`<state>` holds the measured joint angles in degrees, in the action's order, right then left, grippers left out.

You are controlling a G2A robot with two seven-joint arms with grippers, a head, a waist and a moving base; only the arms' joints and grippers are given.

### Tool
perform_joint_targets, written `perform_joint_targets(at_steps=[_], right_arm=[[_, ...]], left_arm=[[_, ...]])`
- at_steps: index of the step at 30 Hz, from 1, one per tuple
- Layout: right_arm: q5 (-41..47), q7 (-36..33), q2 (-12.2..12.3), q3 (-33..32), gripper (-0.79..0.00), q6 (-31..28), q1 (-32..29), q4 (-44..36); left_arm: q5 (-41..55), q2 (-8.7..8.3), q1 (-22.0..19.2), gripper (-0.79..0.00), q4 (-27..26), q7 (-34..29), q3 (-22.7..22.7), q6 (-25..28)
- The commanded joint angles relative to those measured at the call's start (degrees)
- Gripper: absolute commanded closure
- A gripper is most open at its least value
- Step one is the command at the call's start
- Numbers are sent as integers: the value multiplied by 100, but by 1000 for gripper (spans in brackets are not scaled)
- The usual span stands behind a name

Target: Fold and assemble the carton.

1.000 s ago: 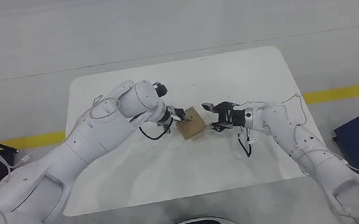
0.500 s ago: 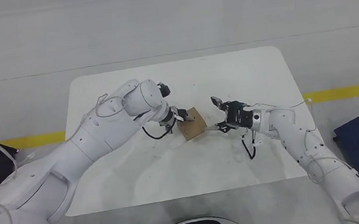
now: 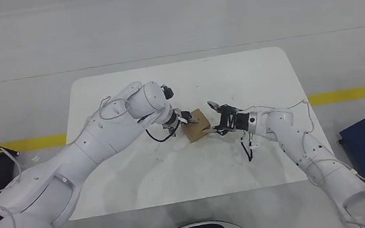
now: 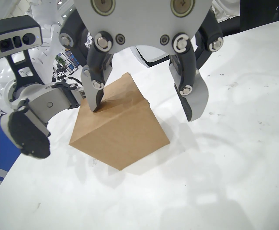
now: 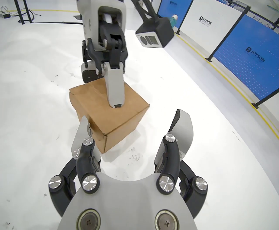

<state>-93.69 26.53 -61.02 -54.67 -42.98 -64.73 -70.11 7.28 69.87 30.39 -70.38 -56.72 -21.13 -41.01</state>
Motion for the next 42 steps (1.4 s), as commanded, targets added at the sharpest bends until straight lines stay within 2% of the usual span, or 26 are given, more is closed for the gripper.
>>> perform_joint_targets(at_steps=[1, 9, 16, 24, 34, 39, 42], right_arm=[[-21, -7, -21, 73, -631, 21, 21, 8], [54, 103, 5, -99, -613, 169, 76, 281], [-41, 5, -8, 12, -594, 143, 18, 68], [131, -201, -47, 2, -536, 276, 105, 271], [160, -121, 6, -133, -471, 153, 13, 74], [142, -147, 13, -153, -443, 185, -16, -49], [100, -184, 21, -166, -453, 190, -21, -114]], left_arm=[[-43, 0, -1, -650, -20, -19, -14, -24], [-152, 8, 23, -625, -58, -102, -64, -25], [-216, 33, 51, -610, -73, -150, -95, -16], [-254, 48, 123, -603, -32, -171, -155, 17], [-173, 40, 233, -653, -43, -138, -352, 148], [-81, -10, 326, -683, -54, -79, -559, 264], [-6, -65, 416, -696, -87, -20, -733, 357]])
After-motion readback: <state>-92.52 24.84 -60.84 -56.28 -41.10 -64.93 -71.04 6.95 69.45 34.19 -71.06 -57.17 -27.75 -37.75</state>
